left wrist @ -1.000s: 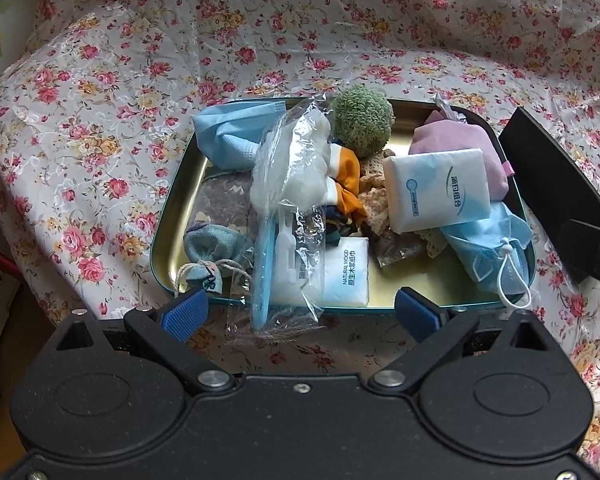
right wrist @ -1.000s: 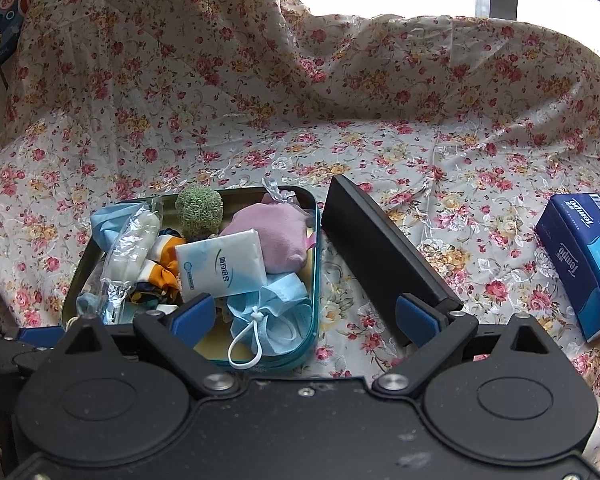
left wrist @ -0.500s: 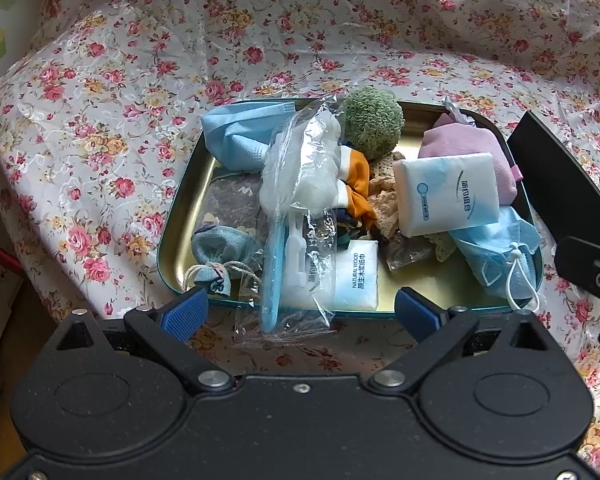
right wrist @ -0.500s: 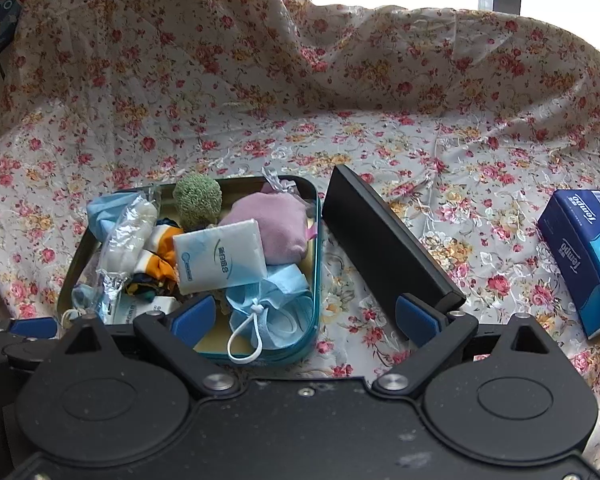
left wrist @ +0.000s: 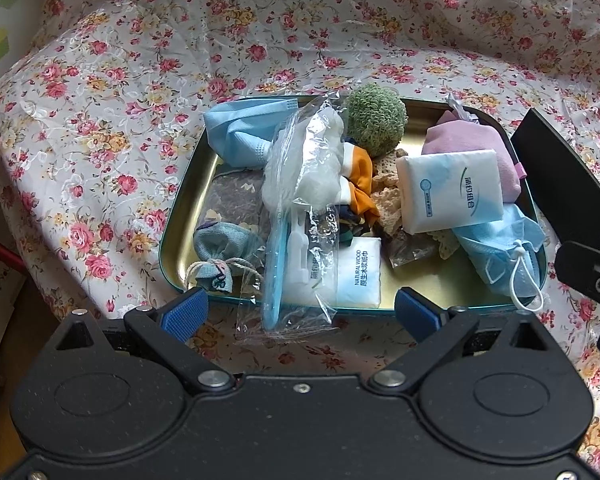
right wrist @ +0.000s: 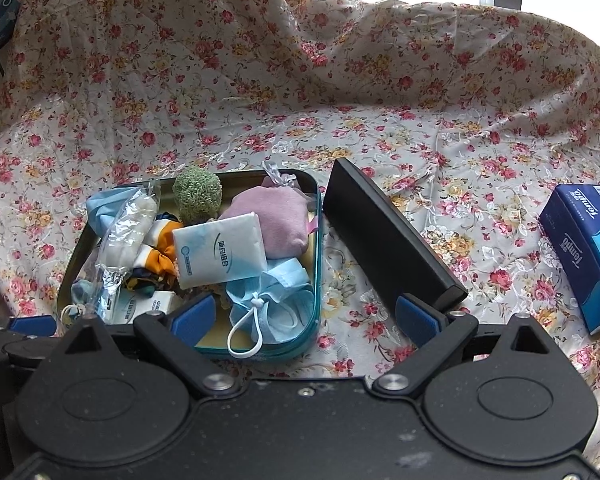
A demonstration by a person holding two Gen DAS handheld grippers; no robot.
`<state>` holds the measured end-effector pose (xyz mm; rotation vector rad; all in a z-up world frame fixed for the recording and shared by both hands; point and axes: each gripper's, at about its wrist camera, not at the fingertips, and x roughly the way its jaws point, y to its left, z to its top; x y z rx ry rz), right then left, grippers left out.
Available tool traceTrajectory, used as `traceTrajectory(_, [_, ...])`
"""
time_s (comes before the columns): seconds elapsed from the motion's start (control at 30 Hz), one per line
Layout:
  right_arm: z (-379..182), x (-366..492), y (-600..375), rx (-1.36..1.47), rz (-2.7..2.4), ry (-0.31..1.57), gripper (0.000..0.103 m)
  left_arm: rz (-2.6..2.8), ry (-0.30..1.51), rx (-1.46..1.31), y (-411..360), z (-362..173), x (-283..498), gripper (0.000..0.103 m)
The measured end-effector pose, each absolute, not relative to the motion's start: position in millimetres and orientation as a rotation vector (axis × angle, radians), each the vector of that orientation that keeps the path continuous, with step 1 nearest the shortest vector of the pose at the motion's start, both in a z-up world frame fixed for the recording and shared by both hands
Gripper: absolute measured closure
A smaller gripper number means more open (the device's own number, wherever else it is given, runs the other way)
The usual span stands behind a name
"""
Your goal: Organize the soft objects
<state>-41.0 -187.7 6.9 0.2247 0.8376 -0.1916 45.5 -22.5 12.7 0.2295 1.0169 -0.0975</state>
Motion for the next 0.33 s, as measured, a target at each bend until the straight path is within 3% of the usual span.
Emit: traceTrajectory(0.33, [5.5, -39.4, -188.1, 0.234, -0.194, 0.841, 0.006, -0.094, 1.014, 0.232, -22.5, 13.2, 45.6, 0.006])
